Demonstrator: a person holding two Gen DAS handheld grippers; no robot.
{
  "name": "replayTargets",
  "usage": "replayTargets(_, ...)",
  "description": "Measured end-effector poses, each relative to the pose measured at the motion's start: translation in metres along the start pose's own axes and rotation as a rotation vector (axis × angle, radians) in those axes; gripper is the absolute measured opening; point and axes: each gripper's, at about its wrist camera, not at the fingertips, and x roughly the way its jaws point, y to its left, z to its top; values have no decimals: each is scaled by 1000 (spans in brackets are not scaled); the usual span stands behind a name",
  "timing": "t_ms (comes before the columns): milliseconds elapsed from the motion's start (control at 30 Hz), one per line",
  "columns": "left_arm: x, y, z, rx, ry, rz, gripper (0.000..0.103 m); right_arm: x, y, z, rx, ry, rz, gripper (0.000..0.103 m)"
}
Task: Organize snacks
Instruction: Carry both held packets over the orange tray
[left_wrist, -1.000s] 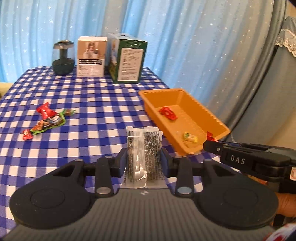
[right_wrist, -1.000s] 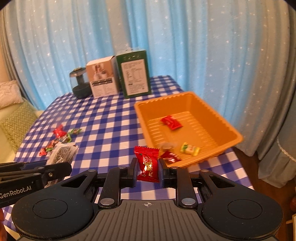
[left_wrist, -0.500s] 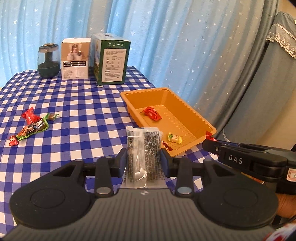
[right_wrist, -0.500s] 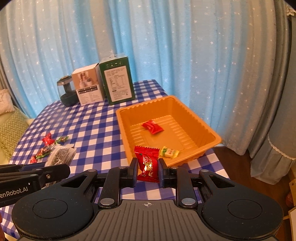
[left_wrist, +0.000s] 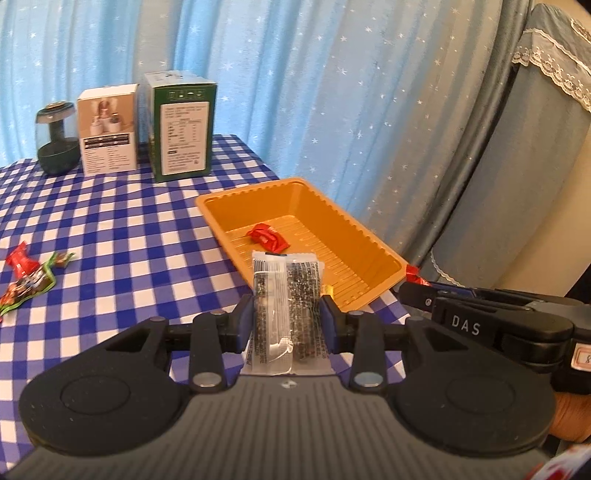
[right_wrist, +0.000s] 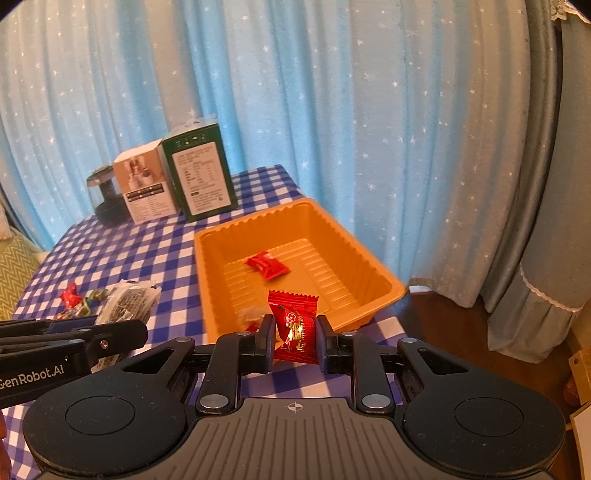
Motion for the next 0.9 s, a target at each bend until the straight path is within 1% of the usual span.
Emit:
replayTargets(133,15,-6,8,5,6,-13,34,12,-10,7,7,9,-6,23)
replayTargets(400,48,-13,23,31,14,-12,34,38,-26,22,6,12,-1,23)
replayTargets(667,83,-12,31,38,37,-14,34,70,-37,36,-1,30,-9,23)
replayTargets(900,108,-10,34,41,62,-34,34,89,-43,41,13,45,-7,23)
